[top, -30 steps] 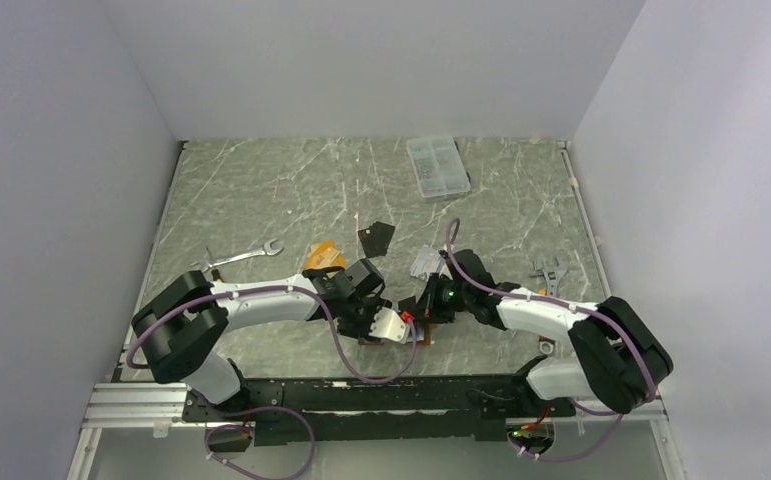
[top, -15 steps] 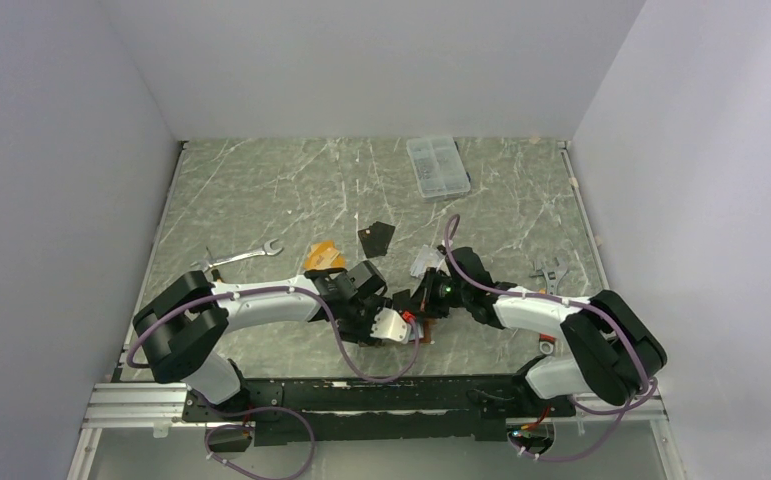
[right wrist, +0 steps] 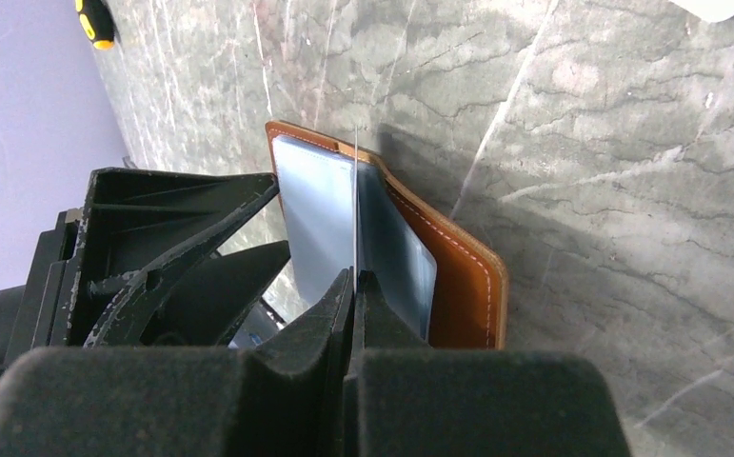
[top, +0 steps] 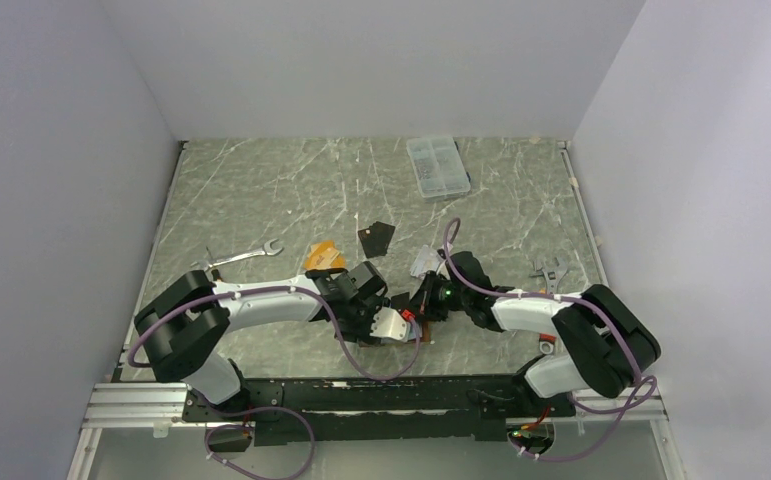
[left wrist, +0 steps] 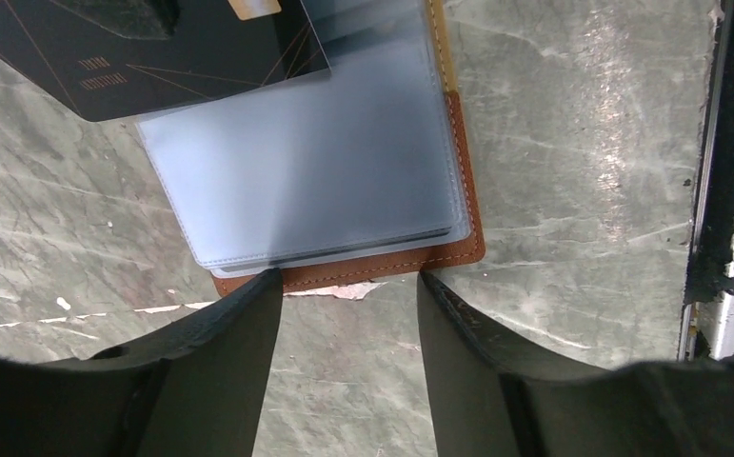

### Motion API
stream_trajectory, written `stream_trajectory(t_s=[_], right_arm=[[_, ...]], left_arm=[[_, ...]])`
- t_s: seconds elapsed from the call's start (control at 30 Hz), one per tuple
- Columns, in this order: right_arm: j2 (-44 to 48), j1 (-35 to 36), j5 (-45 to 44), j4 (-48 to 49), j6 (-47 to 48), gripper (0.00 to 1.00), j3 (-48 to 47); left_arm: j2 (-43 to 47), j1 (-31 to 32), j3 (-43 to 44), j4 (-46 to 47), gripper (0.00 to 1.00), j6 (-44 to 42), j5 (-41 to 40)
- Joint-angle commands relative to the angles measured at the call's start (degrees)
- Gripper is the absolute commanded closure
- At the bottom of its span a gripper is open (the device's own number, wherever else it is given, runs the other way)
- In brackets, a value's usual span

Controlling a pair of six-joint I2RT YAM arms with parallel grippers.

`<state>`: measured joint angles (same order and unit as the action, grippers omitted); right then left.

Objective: Put the credit cards into the card holder
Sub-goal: Insert the credit card into the card holder.

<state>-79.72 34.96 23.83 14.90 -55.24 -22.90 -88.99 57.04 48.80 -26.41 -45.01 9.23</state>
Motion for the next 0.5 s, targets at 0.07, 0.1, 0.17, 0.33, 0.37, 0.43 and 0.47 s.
stream_trajectory(t_s=[0.07,0.1,0.17,0.33,0.37,0.43,0.47], right_arm=[[-0.6,0.8,-0.2,4.8,-1.2,1.00,1.9],[-0.3,0.9,-0.4,4.7,-1.3,1.00,2.2],[0.5,1.1,-1.0,4.3,-1.3,1.00,2.8],[2.6,1.6,-1.7,3.8,-1.9,1.00,4.7],[2.7,1.8,-1.6,3.9,-1.9,1.00,5.0],[2.4,1.9,-1.2,4.0,-2.0,1.00,5.2],[1.9,2.0,-1.1,4.3,-2.1,1.00,5.3]], left_arm=[[-1.3,0.3,2.1,-0.8,0.44,0.7,-0.2],[-1.3,0.3,2.2,-0.8,0.45,0.7,-0.2],[-1.5,0.3,2.2,-0.9,0.46,0.8,-0.3],[-1.9,0.3,2.7,-1.4,0.50,1.0,0.0],[-1.9,0.3,2.7,-1.4,0.50,1.0,0.1],[-2.0,0.3,2.9,-1.5,0.51,1.0,0.2],[-2.1,0.3,3.1,-1.6,0.52,1.0,0.2]])
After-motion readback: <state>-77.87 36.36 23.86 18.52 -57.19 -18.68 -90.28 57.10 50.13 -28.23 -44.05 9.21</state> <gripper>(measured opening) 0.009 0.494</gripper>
